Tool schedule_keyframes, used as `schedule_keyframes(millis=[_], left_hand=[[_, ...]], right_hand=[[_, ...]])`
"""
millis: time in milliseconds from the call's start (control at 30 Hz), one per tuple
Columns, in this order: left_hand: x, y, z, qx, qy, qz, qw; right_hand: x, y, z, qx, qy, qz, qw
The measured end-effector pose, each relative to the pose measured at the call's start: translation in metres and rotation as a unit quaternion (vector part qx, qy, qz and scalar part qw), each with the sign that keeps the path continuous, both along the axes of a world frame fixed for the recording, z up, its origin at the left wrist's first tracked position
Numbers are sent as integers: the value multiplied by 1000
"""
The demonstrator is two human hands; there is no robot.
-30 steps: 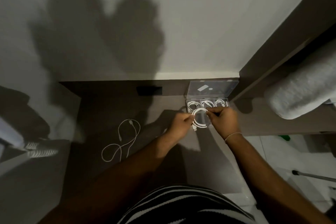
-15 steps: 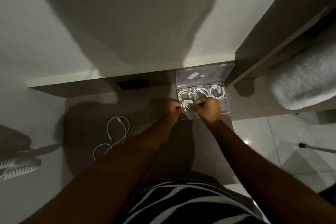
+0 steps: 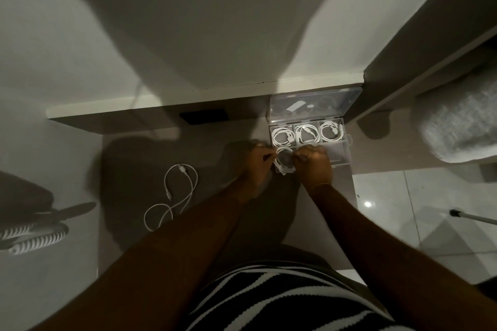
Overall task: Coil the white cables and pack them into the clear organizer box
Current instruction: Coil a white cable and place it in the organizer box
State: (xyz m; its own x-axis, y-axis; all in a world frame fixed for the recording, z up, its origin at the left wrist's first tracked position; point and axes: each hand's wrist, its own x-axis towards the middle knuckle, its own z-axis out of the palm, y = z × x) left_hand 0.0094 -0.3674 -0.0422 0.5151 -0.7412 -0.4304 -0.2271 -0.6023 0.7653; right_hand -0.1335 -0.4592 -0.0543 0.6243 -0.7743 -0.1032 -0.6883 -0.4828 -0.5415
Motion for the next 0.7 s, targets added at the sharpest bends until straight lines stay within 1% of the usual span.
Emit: schedule_keyframes(millis=[67, 167, 267, 333, 433, 533, 600, 700], left_hand=[[1, -1, -1, 0, -34, -39, 999], [3, -5, 0, 2, -48, -58, 997], [3, -7, -1, 20, -60, -89, 994], [1, -8, 0, 31, -66, -107, 992], [-2, -14, 3, 45, -98, -156, 982], [-5, -19, 5, 66, -112, -162, 978], [-8, -19, 3, 79, -100, -147, 981], [-8, -20, 0, 88, -77, -131, 985]], right_hand=[[1, 0, -1, 18, 11, -4, 1000], [2, 4, -1, 37, 40, 10, 998], [2, 6, -1, 55, 41, -33, 997], [2, 5, -4, 74, 76, -38, 994], [2, 4, -6, 87, 124, -15, 988], [2, 2, -3, 80, 137, -13, 987], [0, 0, -1, 74, 140, -7, 987], [-9, -5, 2, 74, 99, 23, 992]])
